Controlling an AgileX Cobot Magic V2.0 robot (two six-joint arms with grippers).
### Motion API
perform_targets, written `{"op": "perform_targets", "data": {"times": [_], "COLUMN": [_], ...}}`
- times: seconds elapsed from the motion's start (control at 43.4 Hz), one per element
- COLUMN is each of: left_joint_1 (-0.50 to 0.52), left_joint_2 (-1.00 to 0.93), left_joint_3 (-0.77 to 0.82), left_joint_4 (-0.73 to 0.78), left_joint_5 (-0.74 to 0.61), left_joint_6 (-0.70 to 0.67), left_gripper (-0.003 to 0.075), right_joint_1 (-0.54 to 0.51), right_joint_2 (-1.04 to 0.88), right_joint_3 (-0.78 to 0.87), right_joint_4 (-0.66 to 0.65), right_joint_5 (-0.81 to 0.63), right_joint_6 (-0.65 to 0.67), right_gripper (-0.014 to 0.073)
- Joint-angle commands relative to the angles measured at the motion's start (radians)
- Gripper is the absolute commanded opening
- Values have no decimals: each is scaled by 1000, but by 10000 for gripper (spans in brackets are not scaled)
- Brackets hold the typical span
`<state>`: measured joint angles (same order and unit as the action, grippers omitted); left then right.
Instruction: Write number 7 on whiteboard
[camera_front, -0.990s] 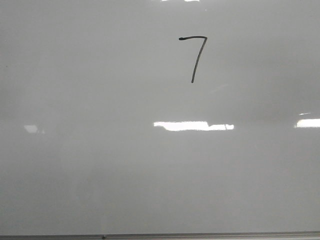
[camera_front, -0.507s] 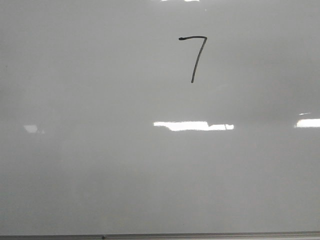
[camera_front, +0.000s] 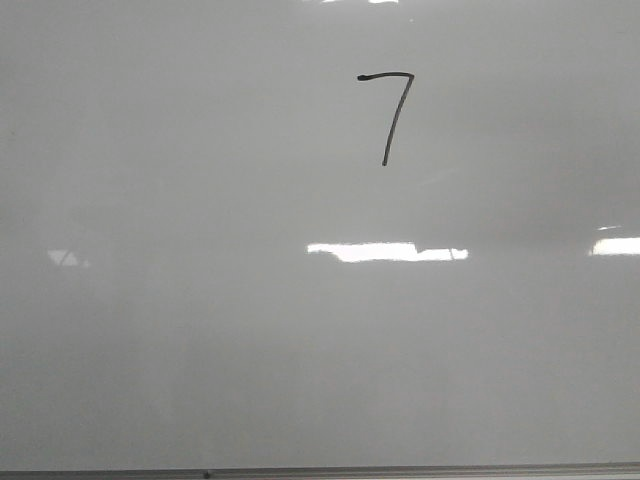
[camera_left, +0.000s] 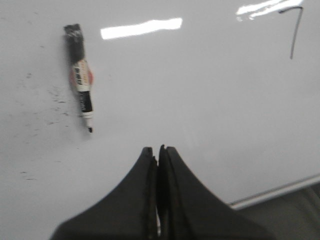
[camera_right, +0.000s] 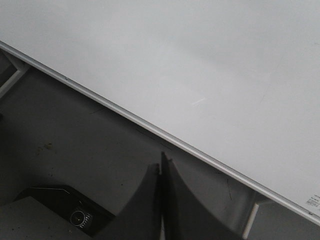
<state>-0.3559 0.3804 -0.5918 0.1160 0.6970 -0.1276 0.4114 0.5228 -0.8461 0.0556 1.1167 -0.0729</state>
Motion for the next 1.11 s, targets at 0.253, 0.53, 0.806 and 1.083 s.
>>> {"op": "perform_targets", "data": {"times": [0.253, 0.53, 0.806, 1.083], "left_joint_1": [261, 348, 348, 348], "left_joint_2": [-286, -404, -401, -399], "left_joint_3": [313, 503, 613, 612], "left_joint_4": [-32, -92, -92, -86], "left_joint_5": [-375, -513, -713, -715], "left_joint_6": [71, 71, 71, 71], "left_gripper": [-20, -20, -20, -20], "right_joint_1": [-2, -2, -2, -2], "right_joint_2": [4, 4, 4, 4], "right_joint_3": [-21, -21, -21, -21], "right_joint_4": [-10, -10, -10, -10], "right_joint_5": [-52, -52, -51, -51], "right_joint_6": [-3, -3, -3, -3], "right_gripper": [-67, -67, -67, -67]}}
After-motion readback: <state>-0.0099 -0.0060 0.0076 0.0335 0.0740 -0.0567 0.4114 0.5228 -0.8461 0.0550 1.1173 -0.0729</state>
